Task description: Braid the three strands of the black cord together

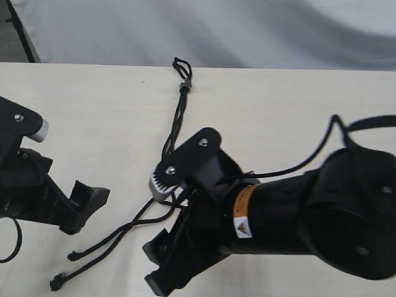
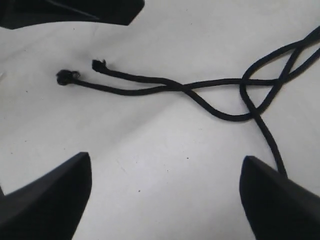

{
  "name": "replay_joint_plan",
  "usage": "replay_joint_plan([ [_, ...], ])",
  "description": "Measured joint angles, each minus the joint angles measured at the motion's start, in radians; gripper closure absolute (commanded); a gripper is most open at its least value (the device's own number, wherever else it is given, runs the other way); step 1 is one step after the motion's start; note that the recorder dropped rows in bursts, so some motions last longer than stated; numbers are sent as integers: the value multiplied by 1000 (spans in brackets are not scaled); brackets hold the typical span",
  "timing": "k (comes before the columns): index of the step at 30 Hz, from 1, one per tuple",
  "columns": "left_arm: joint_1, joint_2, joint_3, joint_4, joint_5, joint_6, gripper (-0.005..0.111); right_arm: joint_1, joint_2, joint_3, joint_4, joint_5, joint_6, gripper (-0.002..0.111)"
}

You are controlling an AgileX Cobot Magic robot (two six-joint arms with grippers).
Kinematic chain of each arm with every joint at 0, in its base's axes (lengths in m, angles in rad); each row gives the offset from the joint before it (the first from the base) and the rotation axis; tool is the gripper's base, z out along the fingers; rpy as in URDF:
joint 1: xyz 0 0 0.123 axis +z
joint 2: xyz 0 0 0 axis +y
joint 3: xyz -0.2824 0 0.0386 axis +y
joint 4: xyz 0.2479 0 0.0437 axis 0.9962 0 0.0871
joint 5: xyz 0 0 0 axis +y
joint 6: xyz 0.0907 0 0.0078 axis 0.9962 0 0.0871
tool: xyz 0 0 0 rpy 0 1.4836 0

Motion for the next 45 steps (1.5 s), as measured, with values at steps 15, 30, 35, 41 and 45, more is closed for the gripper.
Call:
replay_joint_plan([
  [15, 0, 282, 53, 2, -168, 19, 9, -130, 24, -66, -152, 135, 5, 32],
  [30, 0, 390, 53, 2, -215, 46, 9, -131, 20, 10, -167, 113, 5, 32],
  [35, 0, 427, 51, 2, -221, 73, 9, -131, 20, 22, -168, 111, 5, 32],
  [41, 0, 434, 32, 2, -225, 84, 9, -131, 20, 22, -168, 109, 5, 32],
  [45, 58, 434, 30, 2, -220, 119, 9, -131, 20, 22, -168, 109, 5, 32],
])
